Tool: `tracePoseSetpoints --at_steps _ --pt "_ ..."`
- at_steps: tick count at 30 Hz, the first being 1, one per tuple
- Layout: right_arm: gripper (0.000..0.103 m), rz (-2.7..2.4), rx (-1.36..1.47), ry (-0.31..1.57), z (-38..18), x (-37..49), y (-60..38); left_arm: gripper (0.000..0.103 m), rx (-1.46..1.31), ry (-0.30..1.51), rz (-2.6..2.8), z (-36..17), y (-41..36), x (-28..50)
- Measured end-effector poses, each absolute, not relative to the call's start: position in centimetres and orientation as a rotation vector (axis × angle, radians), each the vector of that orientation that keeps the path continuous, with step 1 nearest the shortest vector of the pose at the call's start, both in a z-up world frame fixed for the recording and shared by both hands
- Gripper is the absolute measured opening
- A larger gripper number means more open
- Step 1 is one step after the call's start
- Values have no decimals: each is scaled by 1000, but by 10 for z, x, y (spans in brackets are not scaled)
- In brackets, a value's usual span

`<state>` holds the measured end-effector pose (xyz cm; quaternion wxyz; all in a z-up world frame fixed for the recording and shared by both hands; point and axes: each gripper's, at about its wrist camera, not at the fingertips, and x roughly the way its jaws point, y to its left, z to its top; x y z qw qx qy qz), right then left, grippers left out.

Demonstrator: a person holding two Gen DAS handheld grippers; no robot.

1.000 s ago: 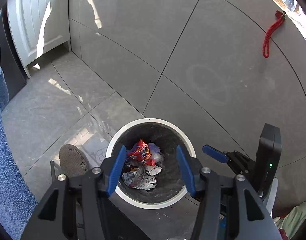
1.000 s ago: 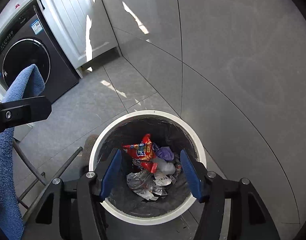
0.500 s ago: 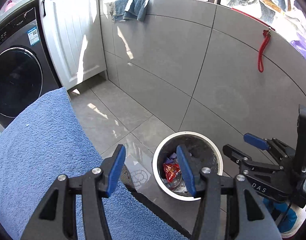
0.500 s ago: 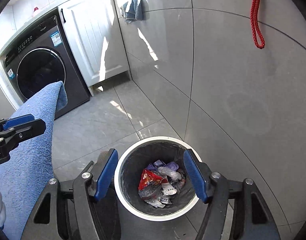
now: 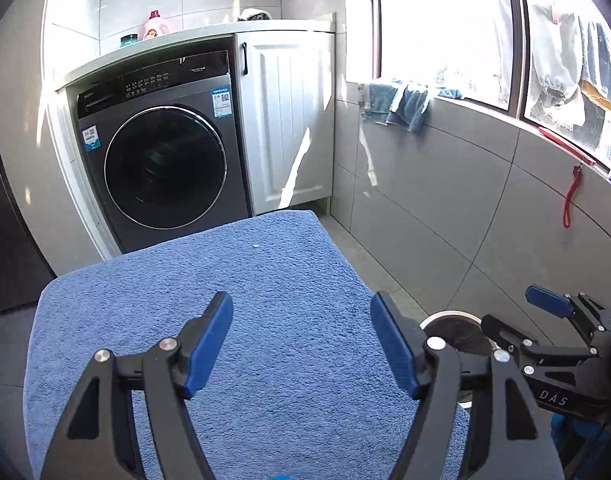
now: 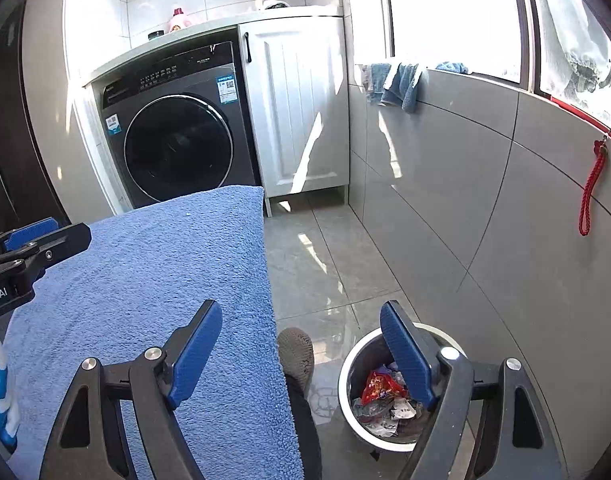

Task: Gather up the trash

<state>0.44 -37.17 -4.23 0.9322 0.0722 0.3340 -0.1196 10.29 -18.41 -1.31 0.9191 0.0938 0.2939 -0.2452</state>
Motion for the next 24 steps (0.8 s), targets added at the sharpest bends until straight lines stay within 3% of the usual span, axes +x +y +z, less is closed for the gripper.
tracePoseSetpoints --at_steps 11,24 --pt "97 -181 30 617 -17 10 -280 80 137 490 -284 14 -62 78" --pt "102 -107 -80 535 2 -4 -201 86 55 436 -90 25 30 40"
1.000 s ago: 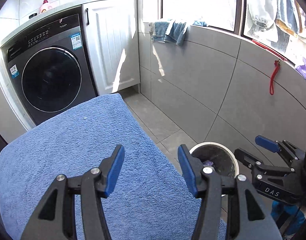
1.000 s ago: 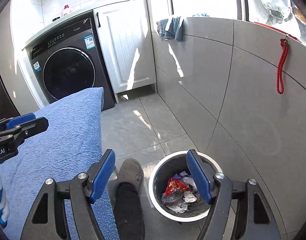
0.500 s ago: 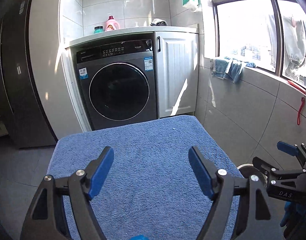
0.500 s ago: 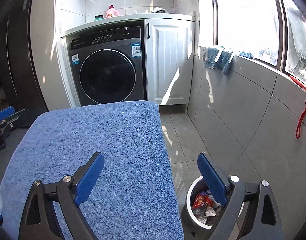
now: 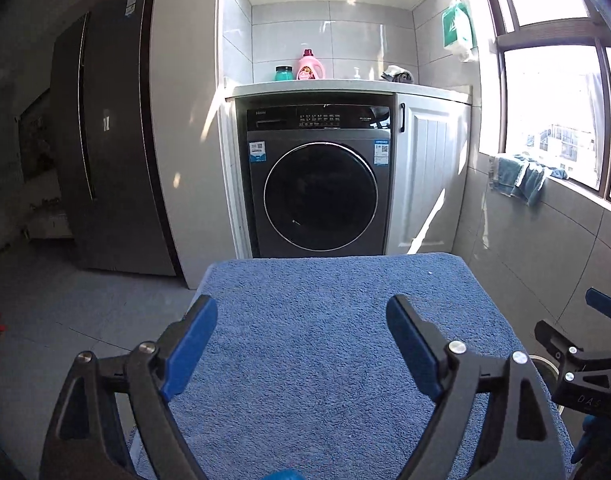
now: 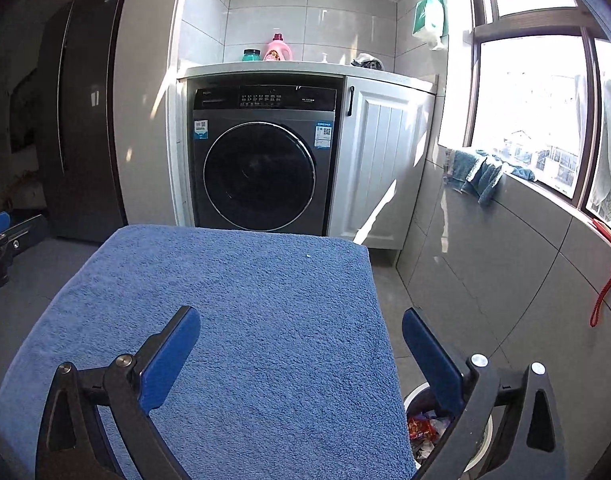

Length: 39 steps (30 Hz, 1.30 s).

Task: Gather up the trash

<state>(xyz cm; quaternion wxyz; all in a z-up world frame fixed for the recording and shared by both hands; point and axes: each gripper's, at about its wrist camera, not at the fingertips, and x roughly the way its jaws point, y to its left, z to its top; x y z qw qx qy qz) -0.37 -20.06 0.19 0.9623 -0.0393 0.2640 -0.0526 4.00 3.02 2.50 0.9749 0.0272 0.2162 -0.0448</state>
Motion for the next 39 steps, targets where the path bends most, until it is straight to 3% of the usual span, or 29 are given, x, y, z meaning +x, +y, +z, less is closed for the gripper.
tracePoseSetpoints --at_steps 39 --pt "103 -118 -91 403 39 -70 -187 86 72 305 -14 47 50 -32"
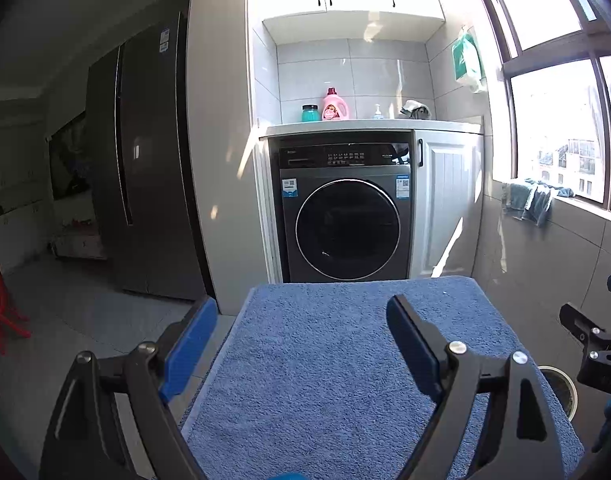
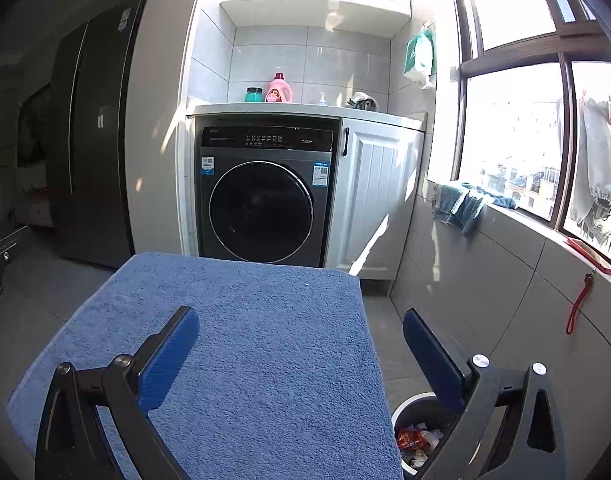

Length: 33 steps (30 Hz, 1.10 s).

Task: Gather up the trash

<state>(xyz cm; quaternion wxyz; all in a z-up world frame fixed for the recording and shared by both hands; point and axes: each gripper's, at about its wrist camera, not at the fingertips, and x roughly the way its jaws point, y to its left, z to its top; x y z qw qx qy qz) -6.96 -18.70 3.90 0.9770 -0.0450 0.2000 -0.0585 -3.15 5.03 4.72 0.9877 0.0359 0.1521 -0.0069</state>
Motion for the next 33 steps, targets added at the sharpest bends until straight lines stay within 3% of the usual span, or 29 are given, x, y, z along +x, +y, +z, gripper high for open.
tracePoseSetpoints --at_steps 33 --pt "103 -251 -59 420 21 -73 -246 86 81 388 -147 22 -2 -11"
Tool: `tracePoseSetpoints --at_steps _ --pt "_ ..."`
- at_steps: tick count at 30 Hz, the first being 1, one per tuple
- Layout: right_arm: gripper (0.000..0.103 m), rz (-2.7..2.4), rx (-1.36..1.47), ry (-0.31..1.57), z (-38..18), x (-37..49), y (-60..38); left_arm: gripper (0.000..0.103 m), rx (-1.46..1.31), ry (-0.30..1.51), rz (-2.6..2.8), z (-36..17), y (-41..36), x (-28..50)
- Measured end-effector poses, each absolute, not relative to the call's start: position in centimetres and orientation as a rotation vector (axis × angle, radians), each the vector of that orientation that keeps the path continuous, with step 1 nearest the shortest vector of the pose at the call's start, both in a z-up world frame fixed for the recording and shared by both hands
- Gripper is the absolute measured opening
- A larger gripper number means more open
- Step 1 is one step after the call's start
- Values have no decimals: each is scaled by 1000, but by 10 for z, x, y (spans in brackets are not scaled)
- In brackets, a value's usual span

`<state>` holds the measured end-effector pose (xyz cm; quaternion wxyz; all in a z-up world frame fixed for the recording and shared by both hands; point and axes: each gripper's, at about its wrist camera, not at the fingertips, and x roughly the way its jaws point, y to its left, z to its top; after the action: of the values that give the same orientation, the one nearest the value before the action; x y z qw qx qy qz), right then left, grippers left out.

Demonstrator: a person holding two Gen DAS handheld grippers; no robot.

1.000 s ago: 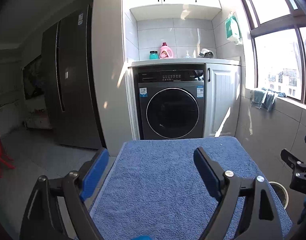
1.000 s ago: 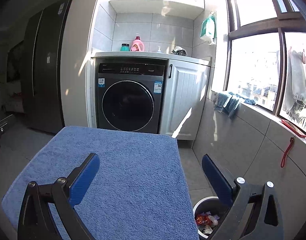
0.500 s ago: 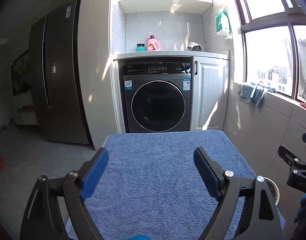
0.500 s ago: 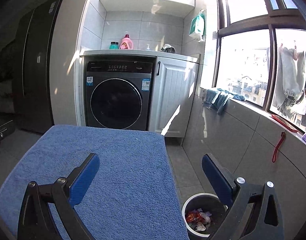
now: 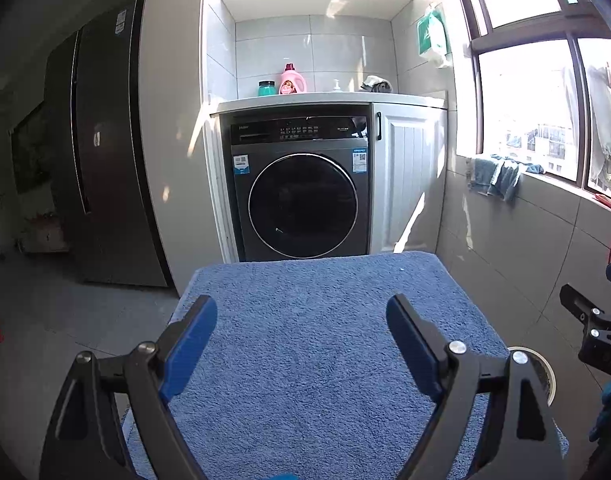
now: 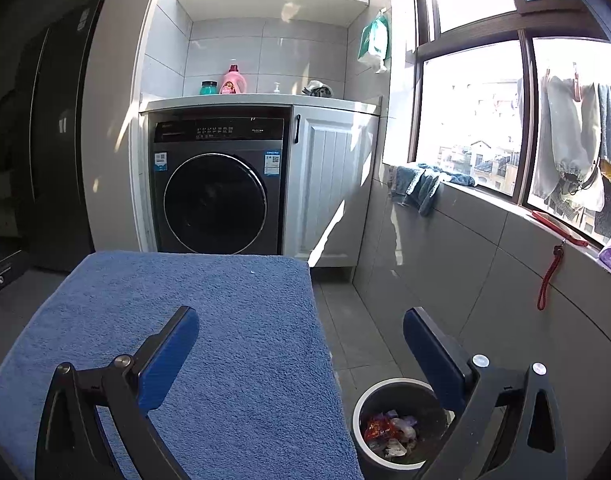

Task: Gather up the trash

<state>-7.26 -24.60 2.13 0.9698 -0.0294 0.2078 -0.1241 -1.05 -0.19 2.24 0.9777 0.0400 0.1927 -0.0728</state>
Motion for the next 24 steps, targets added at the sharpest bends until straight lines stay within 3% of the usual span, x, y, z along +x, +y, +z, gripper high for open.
tracePoseSetpoints --at_steps 24 --pt "103 -248 -77 441 18 -70 -242 86 72 392 -156 19 -1 -10"
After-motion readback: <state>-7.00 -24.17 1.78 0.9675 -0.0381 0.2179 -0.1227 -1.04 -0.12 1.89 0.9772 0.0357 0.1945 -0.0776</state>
